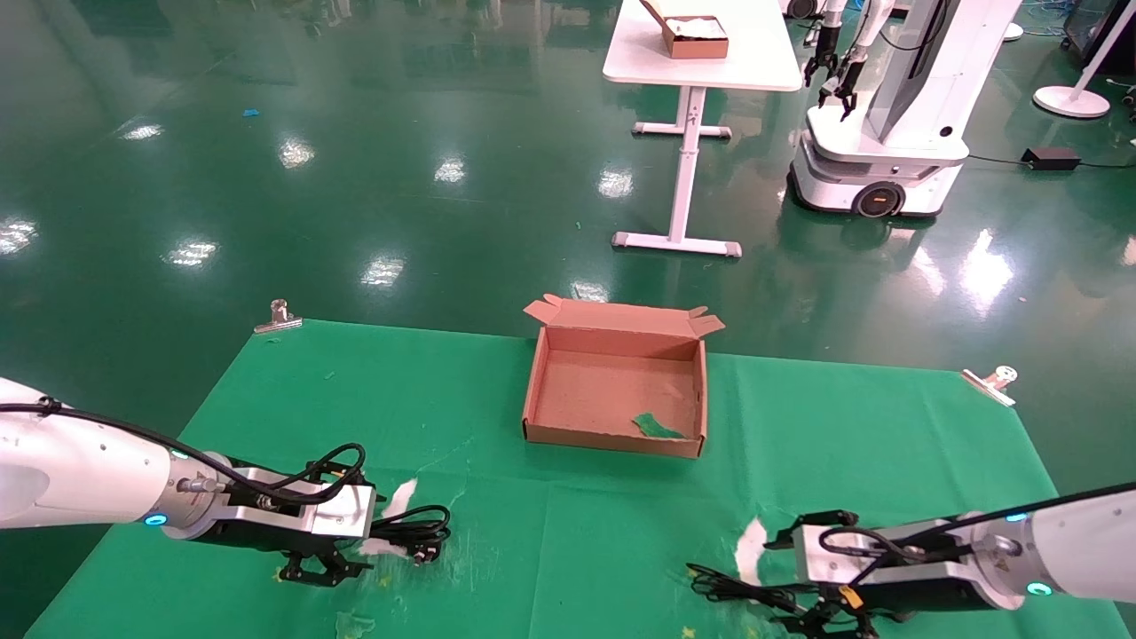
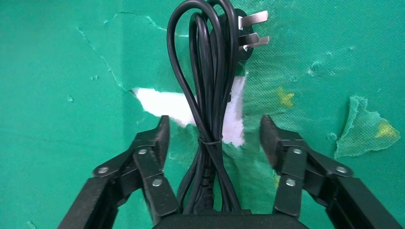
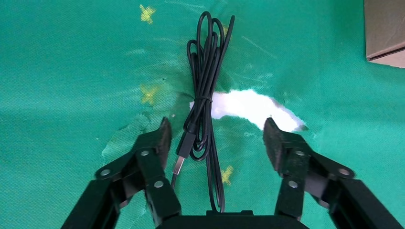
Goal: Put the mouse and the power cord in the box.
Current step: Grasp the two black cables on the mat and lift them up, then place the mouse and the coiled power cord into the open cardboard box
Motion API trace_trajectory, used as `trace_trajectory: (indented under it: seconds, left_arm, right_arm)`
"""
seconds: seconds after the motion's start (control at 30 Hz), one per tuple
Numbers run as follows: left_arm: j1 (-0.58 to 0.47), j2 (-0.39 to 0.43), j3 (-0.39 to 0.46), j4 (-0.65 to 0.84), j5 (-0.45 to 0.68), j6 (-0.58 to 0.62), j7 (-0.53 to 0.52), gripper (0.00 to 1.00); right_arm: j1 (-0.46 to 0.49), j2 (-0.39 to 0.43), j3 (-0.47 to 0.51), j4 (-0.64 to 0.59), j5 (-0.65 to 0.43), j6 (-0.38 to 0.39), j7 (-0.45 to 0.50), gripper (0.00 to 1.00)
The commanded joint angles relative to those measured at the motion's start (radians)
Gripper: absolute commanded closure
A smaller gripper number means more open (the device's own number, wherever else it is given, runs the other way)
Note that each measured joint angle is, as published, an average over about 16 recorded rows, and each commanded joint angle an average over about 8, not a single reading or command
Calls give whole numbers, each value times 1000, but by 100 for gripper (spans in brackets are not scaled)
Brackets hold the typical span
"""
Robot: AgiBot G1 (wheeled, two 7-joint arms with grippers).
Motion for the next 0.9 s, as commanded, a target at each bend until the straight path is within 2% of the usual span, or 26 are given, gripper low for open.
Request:
trace_trajectory:
  seconds: [0.03,0.9]
  left_arm:
    - [0,0,0,-1,-1,0,0,100]
    - [1,-3,-3,-3,-5,8,-3,100]
  right_arm:
    - [0,0,0,1,0,-1,0,100]
    - [2,9,5,3,7,-5,3,100]
